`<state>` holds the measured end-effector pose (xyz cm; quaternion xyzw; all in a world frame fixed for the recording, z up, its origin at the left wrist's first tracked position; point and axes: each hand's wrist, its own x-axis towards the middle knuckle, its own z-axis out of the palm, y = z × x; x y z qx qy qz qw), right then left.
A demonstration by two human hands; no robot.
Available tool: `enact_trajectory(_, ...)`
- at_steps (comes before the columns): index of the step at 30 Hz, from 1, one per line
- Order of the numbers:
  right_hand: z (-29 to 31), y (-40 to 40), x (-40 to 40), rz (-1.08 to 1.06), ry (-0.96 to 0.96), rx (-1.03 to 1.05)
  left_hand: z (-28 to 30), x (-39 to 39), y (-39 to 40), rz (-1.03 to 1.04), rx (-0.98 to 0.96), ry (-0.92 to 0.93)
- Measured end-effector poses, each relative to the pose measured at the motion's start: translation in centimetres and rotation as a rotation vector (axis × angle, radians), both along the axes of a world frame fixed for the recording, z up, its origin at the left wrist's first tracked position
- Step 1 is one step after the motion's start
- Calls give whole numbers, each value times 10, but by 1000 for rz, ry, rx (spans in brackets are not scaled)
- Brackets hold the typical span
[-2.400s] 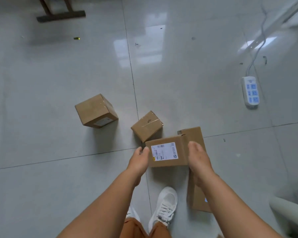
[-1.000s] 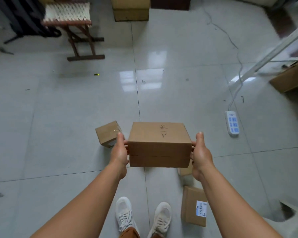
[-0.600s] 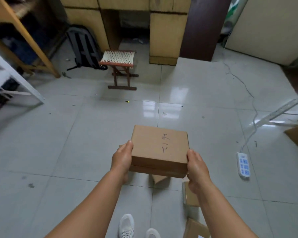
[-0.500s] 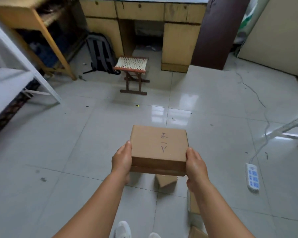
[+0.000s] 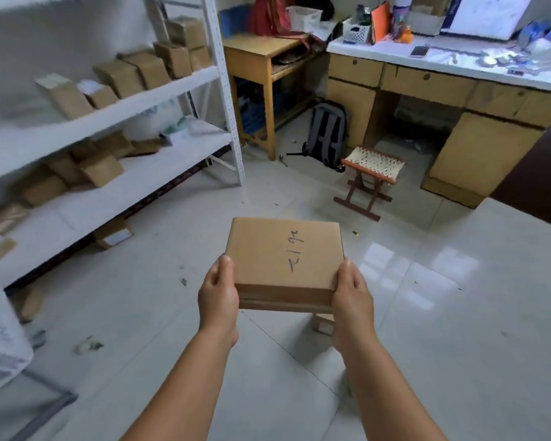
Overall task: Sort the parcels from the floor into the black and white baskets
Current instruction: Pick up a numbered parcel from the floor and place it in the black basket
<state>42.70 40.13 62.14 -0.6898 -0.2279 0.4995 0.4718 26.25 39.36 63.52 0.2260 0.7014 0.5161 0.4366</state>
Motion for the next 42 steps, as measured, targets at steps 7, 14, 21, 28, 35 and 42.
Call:
enact_trajectory(7,50,-37,-133,291,45,75,41,-122,-74,175,218,56)
enact_trajectory(14,92,-116,-264,529,88,167,74,-245,-171,392,289,143)
enact_trajectory(21,125,-195,-373,694,109,245,105,-342,-265,582,347,148)
enact_trajectory(28,141,-258,-463,855,110,284,122,-409,-354,748,368,174)
enact_trajectory(35,143,-301,-540,1058,77,330,120,-466,-419,917,391,171)
enact_trajectory(42,138,-321,-612,1177,69,351,114,-520,-449,1007,361,192)
